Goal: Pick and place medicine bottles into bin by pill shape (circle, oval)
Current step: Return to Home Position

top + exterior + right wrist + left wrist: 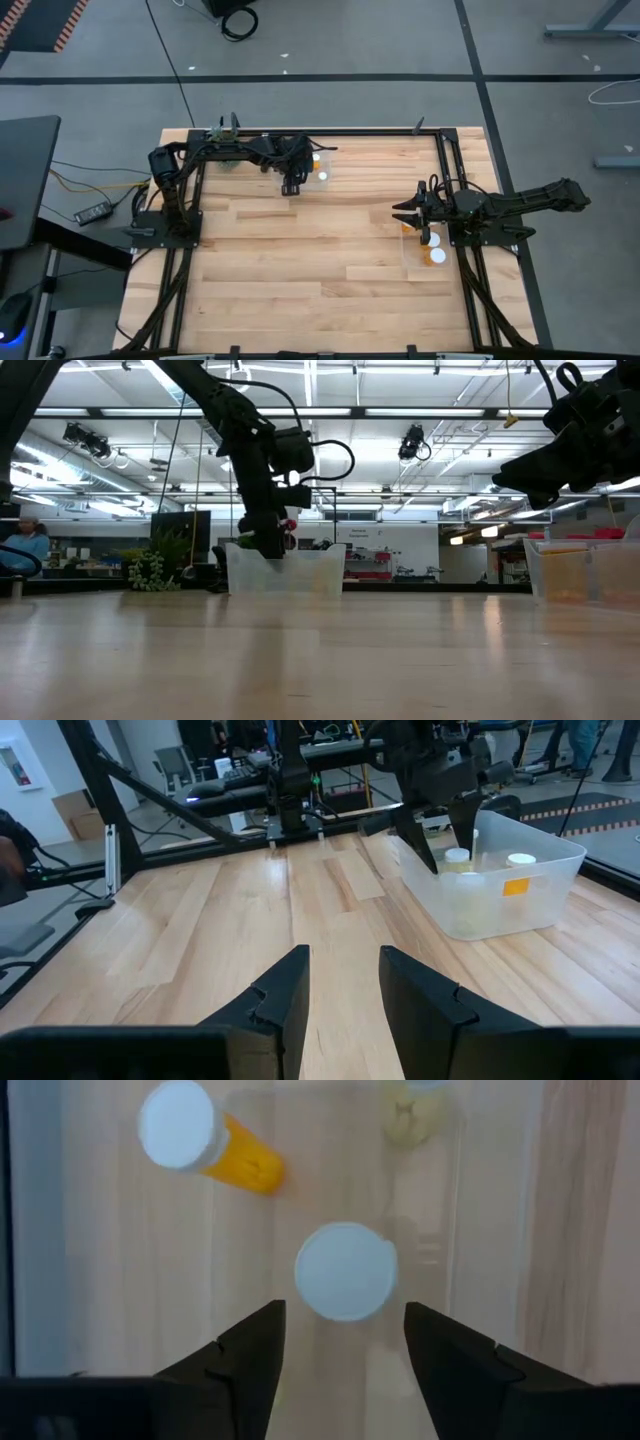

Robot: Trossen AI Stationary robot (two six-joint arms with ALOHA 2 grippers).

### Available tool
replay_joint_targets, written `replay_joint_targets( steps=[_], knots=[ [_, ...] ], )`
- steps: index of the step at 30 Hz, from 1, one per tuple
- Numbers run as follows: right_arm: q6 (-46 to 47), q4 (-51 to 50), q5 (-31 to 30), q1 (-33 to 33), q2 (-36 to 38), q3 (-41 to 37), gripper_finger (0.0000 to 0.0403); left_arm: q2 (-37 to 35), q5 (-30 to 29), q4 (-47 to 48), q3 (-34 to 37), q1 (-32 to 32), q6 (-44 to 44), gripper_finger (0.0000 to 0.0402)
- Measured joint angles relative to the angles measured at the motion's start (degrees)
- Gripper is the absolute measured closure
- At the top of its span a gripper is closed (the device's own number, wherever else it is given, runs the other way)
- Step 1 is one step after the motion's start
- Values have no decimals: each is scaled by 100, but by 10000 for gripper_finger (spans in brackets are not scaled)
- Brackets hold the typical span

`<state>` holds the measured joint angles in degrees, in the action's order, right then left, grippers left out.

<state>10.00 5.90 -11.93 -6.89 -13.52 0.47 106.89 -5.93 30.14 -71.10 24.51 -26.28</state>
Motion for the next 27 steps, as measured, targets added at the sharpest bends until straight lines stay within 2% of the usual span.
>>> replay_joint_targets(
  steps=[9, 16, 27],
  knots=[
    [0, 1, 1, 1, 1, 0, 274, -4, -121, 774, -621, -2, 15, 190],
    [0, -1, -1, 1, 1, 0, 274, -15, -572, 1370, -1066, -39, 225, 200],
    [0, -1, 1, -1, -2, 0, 274, -936, -651, 1490, -1079, -554, 633, 230]
  ],
)
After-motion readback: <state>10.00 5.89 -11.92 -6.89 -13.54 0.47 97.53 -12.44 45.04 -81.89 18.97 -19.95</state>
